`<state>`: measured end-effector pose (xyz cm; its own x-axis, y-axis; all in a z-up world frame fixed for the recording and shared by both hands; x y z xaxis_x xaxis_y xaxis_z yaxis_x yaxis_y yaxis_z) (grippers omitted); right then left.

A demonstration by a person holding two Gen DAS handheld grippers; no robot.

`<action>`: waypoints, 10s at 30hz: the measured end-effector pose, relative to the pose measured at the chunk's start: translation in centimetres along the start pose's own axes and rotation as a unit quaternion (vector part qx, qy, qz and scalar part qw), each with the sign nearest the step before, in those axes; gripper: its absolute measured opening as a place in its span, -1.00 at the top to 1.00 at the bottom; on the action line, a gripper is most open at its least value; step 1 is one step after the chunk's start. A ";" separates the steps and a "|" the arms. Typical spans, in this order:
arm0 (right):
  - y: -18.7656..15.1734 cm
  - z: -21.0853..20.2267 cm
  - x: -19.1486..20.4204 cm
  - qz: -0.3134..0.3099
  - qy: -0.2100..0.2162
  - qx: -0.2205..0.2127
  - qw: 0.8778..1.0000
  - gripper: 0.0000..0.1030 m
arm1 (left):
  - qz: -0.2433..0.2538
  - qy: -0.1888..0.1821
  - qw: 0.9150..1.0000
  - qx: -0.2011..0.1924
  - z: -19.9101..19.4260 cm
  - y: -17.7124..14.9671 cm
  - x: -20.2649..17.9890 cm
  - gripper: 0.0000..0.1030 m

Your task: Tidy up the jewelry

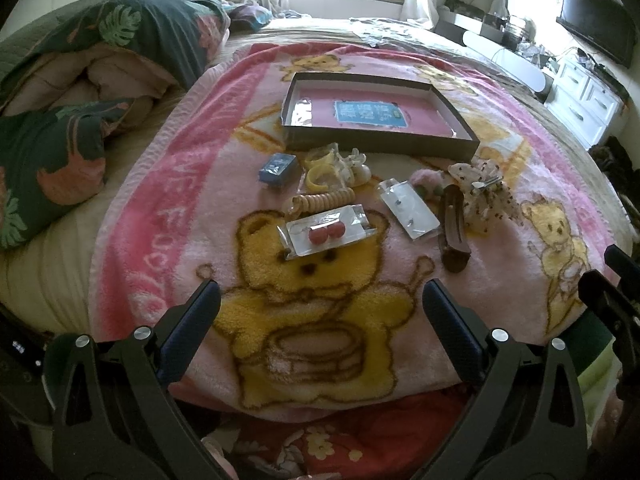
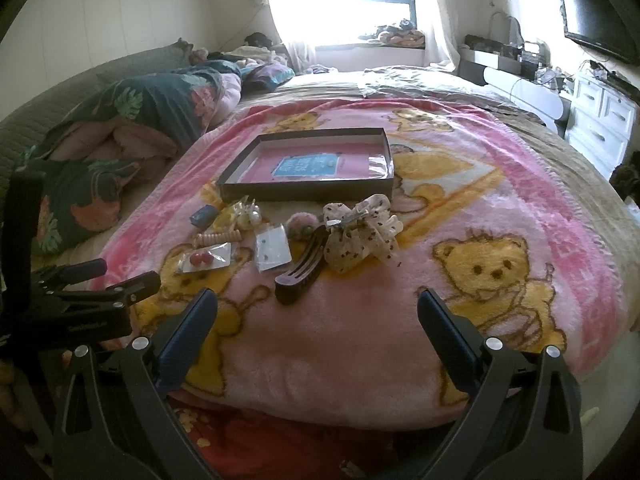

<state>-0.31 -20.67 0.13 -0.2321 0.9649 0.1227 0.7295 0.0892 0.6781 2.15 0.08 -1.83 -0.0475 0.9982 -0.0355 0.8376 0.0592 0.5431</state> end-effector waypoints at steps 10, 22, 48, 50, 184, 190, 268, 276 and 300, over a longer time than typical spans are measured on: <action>0.1 0.2 0.0 0.002 0.000 0.004 1.000 -0.92 | 0.001 0.004 1.000 0.008 1.1 0.1 0.0 -0.84; 2.1 4.2 -2.8 0.006 -0.007 0.034 0.999 -0.92 | -0.030 0.024 0.999 0.029 3.4 1.3 2.7 -0.84; 6.2 10.0 -6.0 -0.008 -0.022 0.062 0.998 -0.92 | 0.012 -0.042 0.991 0.123 12.6 3.6 0.0 -0.83; 6.4 10.5 -6.1 -0.007 -0.022 0.064 0.998 -0.92 | 0.017 -0.037 0.992 0.121 12.9 3.7 -0.2 -0.81; 17.8 11.8 -8.5 -0.013 -0.008 -0.033 0.999 -0.92 | 0.033 -0.033 0.999 -0.018 8.6 19.1 -1.4 -0.82; 17.3 9.3 -7.9 -0.014 -0.008 -0.050 0.999 -0.92 | 0.033 -0.033 0.998 -0.035 6.1 18.2 -1.4 -0.82; 2.4 10.5 1.0 -0.087 0.025 0.086 0.992 -0.92 | 0.025 -0.009 0.999 0.036 8.2 4.3 2.9 -0.82; 1.6 12.7 1.2 -0.076 0.038 0.111 0.990 -0.92 | 0.014 -0.023 0.999 0.047 9.6 4.4 3.5 -0.82; 1.4 16.4 -1.8 -0.029 0.032 0.128 0.991 0.32 | 0.007 -0.060 0.995 0.077 14.2 6.3 0.8 -0.36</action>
<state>11.68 -18.26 -11.06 -0.3119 0.9397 0.1401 0.8516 0.2112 0.4798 15.13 1.17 -10.34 0.0232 0.9907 -0.1337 0.9114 0.0340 0.4101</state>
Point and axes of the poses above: each gripper's, at about its wrist camera, not at the fingertips, and z roughly the way its jaws point, x to its left, y to its top, the point moved 4 cm from there along z, roughly the way its jaws point, and after that the axes turned 5 degrees about x, right-handed, at the moved point
